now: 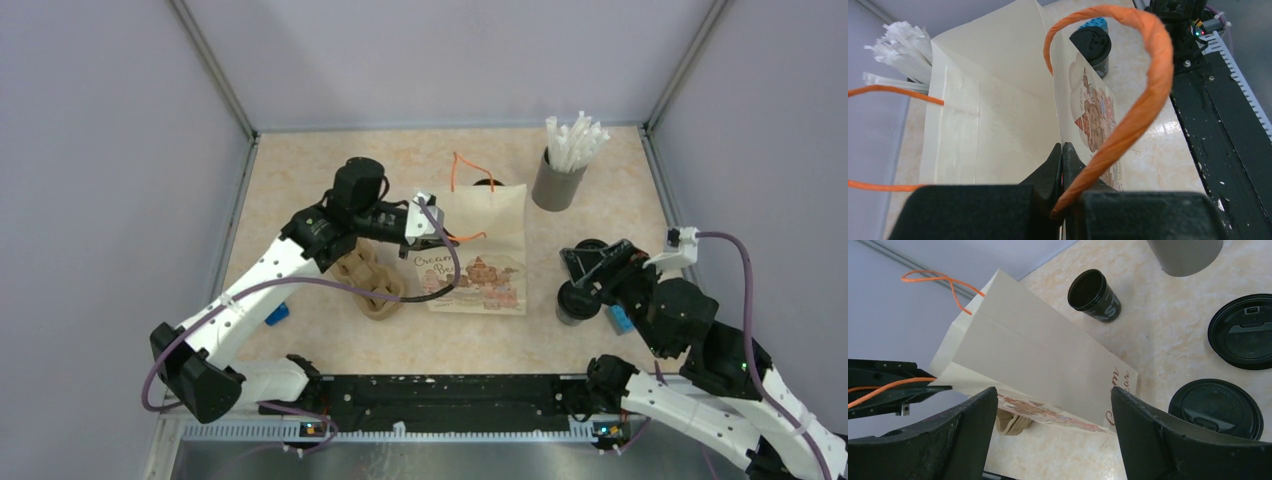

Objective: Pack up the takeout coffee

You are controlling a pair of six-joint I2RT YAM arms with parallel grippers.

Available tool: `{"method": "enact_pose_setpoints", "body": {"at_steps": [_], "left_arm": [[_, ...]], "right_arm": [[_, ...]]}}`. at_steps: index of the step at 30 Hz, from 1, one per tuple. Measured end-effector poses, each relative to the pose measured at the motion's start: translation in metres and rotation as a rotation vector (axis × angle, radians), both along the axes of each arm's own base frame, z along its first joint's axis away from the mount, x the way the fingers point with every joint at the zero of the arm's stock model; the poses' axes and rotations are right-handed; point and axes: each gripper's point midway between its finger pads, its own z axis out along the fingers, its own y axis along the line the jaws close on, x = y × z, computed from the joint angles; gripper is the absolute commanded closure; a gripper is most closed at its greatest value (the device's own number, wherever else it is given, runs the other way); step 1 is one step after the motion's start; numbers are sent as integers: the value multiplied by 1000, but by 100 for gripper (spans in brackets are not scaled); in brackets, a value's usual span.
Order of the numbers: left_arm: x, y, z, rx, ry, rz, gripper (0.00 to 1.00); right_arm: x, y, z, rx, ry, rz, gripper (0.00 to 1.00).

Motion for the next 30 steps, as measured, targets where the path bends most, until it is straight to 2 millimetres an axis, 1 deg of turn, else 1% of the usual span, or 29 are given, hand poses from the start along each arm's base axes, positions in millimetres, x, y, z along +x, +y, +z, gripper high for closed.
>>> {"method": "enact_pose_setpoints", "body": {"at_steps": [4,7,9,11,12,13,15,16,17,18,19,20,21,24,26,30], "left_arm": [[-1,-5,-22,60,20,-19,99],[1,-5,-30,86,6,-14,99],[2,-5,-34,99,-11,-10,94],[2,-5,-40,111,-18,-7,88],[2,-5,-42,117,-22,-7,82],[1,-6,-44,121,-24,-8,71],[1,-6,-44,124,-34,-10,59],[1,-6,-44,123,-34,-8,49],[1,-7,-44,122,-36,-7,34],[1,-7,-44,123,-35,-6,25],[1,-6,-43,121,-41,-4,19],[0,-6,-42,119,-43,-1,10],[0,-5,-41,116,-44,3,2],[-4,0,-36,97,-48,24,1],[-8,5,-29,78,-52,48,1],[-14,17,-5,17,-74,111,1]], "right_arm": [[0,3,-5,-10,18,5,18],[0,5,-14,-24,35,12,18],[1,8,-22,-38,52,19,18],[0,10,-30,-52,66,26,18],[0,11,-33,-57,72,29,18],[0,12,-34,-60,77,31,18],[0,13,-37,-64,87,38,18],[0,14,-38,-64,91,40,18],[-1,15,-38,-61,93,43,18],[-1,15,-39,-59,97,46,18],[-1,15,-39,-59,98,47,18],[-2,16,-40,-58,102,49,18],[-2,16,-42,-57,106,49,18],[-3,20,-52,-69,128,63,18],[-4,21,-59,-81,145,70,17],[-4,22,-65,-101,162,74,16]]}}
